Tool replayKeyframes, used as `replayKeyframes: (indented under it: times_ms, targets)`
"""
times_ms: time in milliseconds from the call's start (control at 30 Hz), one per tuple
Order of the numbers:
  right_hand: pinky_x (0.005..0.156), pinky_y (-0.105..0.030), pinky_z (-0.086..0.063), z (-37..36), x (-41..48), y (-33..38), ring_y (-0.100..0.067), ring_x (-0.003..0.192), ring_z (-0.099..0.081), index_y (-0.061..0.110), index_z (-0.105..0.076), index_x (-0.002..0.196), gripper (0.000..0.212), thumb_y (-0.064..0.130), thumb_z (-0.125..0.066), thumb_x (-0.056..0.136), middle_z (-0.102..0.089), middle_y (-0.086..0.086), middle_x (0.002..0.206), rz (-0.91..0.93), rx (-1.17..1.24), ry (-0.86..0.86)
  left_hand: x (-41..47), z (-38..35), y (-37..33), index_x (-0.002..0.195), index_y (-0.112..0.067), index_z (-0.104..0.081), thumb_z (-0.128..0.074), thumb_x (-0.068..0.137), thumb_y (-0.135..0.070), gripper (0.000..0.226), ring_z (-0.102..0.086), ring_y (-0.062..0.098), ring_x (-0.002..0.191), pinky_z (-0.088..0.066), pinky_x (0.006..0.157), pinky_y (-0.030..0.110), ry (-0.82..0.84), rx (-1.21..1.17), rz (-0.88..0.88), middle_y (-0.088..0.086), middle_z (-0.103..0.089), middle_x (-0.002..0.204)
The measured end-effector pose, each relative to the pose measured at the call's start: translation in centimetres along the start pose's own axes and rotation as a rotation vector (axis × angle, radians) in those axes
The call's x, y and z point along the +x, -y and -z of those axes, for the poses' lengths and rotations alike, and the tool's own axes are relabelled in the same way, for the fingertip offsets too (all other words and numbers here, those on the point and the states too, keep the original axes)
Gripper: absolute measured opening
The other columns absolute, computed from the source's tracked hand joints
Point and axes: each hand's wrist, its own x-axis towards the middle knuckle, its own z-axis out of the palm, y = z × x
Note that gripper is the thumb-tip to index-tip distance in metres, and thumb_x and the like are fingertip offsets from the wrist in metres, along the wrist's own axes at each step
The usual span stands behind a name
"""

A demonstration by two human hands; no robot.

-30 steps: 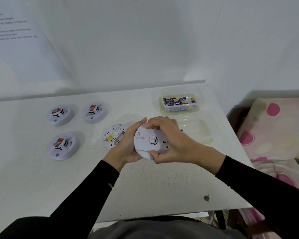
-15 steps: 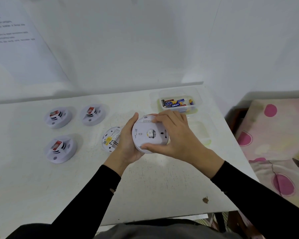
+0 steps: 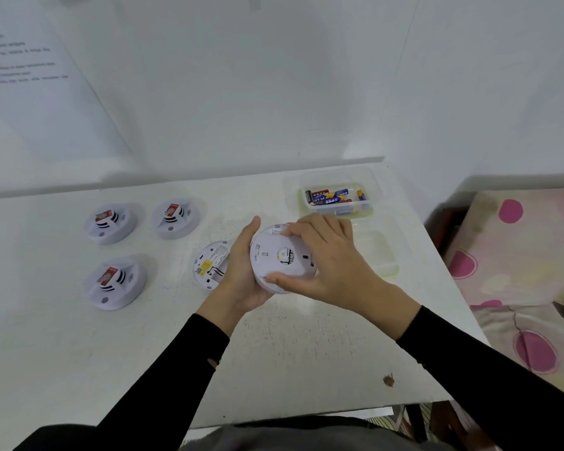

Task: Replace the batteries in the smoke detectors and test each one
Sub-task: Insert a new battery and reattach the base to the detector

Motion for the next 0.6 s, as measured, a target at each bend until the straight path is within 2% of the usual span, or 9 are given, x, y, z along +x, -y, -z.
replayKeyframes:
  times_ms: [133,233,367,500,600]
  targets:
    - [0.098,-0.03,-0.027,1.1,0.4,-0.6,-0.009,0.106,-0.034,0.026,-0.048,0.132,0.067,0.051,-0.067,0.073,-0.043,0.009,0.118,0.018,0.19,0.262,-0.2,0.7,-0.7,0.096,-0.012,-0.079,-0.042,0.093,-0.06,0.06,-0.071,0.033,0.092,-0.055,0.082,0.041,0.005,0.085,0.038,0.019,-0.072,0.106]
    - [0.101,-0.032,-0.027,1.7,0.8,-0.8,-0.012,0.108,-0.032,0.03,-0.043,0.135,0.07,0.041,-0.075,0.073,-0.038,0.011,0.12,0.01,0.226,0.382,-0.2,0.9,-1.2,0.097,-0.011,-0.078,-0.043,0.093,-0.061,0.062,-0.069,0.033,0.095,-0.054,0.083,0.041,0.008,0.14,0.082,0.019,-0.071,0.108]
    - [0.1,-0.042,-0.033,1.8,1.4,-0.6,-0.019,0.108,-0.039,0.024,-0.042,0.128,0.069,0.038,-0.073,0.068,-0.039,0.009,0.117,0.022,0.272,0.42,-0.1,0.6,-1.5,0.095,-0.012,-0.077,-0.044,0.094,-0.06,0.059,-0.069,0.033,0.093,-0.051,0.084,0.04,0.004,0.17,0.11,0.018,-0.07,0.105]
    - [0.093,-0.041,-0.037,1.5,1.2,-0.2,-0.018,0.102,-0.039,0.02,-0.043,0.123,0.067,0.028,-0.073,0.063,-0.041,0.005,0.113,0.049,0.325,0.44,0.0,0.7,-1.4,0.103,-0.013,-0.075,-0.045,0.093,-0.063,0.059,-0.067,0.034,0.098,-0.051,0.087,0.042,0.059,0.22,0.158,0.018,-0.07,0.107]
    - [0.09,-0.04,-0.038,1.0,0.7,0.1,-0.02,0.102,-0.038,0.02,-0.043,0.124,0.069,0.025,-0.071,0.061,-0.041,0.004,0.114,0.119,0.285,0.468,0.2,0.9,-1.2,0.103,-0.015,-0.076,-0.042,0.091,-0.068,0.064,-0.069,0.031,0.088,-0.055,0.073,0.037,0.099,0.223,0.233,0.015,-0.07,0.097]
